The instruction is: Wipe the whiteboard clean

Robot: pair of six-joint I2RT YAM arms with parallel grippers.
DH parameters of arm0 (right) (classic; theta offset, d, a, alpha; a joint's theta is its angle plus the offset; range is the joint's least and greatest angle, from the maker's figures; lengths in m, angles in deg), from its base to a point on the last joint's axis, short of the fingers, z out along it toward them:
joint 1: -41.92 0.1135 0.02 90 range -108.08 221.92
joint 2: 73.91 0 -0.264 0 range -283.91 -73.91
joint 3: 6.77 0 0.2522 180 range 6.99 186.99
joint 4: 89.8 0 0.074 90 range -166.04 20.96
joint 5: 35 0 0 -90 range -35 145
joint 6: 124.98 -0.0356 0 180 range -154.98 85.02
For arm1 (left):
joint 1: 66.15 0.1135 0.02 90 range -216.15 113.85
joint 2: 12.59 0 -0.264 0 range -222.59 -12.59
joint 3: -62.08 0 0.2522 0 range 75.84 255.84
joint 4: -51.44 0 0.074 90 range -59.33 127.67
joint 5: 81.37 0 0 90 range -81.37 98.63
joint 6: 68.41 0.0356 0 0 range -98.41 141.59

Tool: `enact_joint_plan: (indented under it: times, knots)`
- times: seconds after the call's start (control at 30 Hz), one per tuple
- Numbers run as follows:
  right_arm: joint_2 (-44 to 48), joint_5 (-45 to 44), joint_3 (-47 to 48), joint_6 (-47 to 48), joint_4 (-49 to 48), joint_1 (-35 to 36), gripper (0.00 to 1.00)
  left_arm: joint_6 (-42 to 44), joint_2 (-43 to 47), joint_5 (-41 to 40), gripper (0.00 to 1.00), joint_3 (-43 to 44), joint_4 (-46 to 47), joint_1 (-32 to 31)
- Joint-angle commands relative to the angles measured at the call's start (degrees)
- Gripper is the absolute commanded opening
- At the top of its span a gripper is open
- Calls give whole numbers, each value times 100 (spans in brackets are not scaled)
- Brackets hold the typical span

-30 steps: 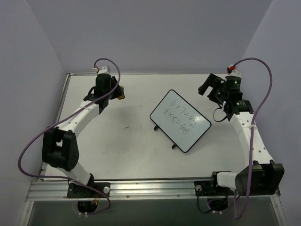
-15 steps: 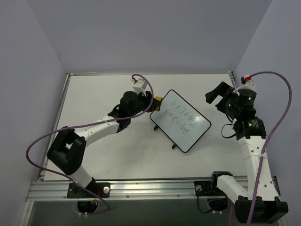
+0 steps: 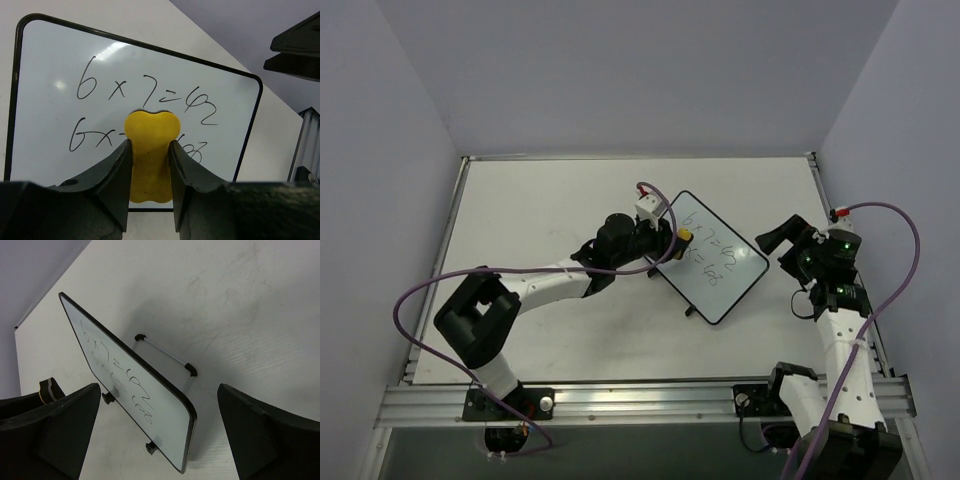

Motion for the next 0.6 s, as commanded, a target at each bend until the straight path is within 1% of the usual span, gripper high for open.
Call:
enact_joint_plan:
  times: [0.0,0.13,0.23,0.43,0.57]
  knots:
    - [229,622,-127,-90,-661,-181,98,214,-129,160,2,-17,599,-23]
    - [624,692,-487,-301,-847,-225,98,222,-322,239,2,54,660,-94]
    - [993,850,-961,-547,-1329,-234,97,231,-428,317,2,106,687,-103]
    - [1767,596,-1937,-697,-1848,-243,97,328,-560,406,2,168,792,-111]
    - [1926,508,-2368,-749,-2050,-243,96,363,-647,459,2,229,906,-111]
